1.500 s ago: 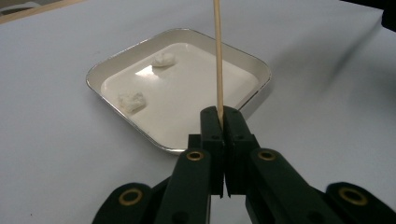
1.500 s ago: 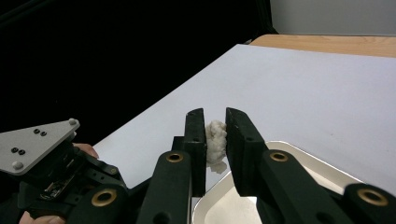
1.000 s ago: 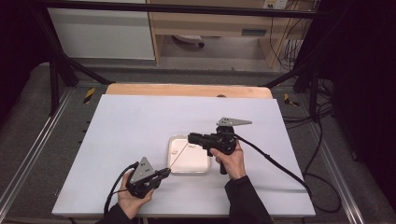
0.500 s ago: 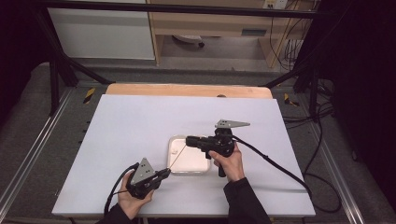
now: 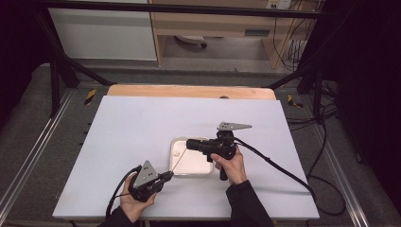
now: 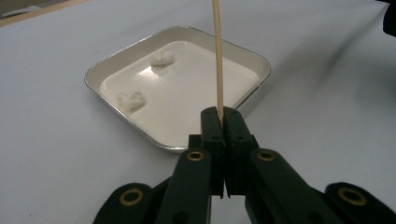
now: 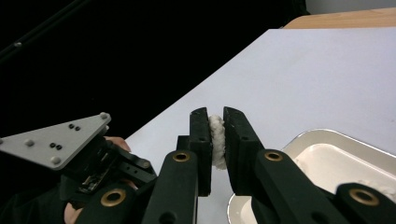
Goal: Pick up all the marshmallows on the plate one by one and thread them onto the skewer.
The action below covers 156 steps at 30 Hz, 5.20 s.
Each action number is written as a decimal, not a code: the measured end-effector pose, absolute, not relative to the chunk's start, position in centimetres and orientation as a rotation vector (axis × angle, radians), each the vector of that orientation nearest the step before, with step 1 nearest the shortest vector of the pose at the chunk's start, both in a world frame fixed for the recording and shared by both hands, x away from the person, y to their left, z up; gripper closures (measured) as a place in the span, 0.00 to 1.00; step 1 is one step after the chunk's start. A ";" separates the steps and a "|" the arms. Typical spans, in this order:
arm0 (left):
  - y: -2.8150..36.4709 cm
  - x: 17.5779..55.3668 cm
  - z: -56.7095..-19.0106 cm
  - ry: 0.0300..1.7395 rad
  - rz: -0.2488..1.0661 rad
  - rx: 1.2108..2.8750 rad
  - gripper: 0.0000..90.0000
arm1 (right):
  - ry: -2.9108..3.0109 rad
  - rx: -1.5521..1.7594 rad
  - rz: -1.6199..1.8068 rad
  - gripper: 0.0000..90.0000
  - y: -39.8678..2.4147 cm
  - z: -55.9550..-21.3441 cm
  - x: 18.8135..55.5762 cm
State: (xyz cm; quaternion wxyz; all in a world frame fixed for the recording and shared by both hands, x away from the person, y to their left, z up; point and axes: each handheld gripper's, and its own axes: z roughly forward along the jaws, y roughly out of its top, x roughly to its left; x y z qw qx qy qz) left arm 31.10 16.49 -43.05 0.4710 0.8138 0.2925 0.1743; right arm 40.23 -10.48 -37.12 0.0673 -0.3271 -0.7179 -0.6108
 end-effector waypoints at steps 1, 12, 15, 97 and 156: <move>16.5 31.1 -43.0 0.721 0.424 1.993 0.99 | -2.162 -0.981 -1.840 0.92 -10.5 -37.1 40.2; 16.4 31.2 -43.1 0.742 0.424 1.982 0.99 | -2.182 -0.956 -1.847 0.93 -10.5 -37.1 39.7; 16.4 31.3 -43.1 0.743 0.426 1.990 0.99 | -2.178 -0.942 -1.856 0.93 -10.4 -37.2 39.6; 15.4 30.9 -43.4 0.646 0.468 2.048 0.99 | -2.160 -0.838 -1.829 0.94 -11.4 -38.1 38.9; 14.6 31.8 -43.2 0.699 0.403 2.002 0.99 | -2.245 -0.836 -1.626 0.92 -8.0 -43.2 37.9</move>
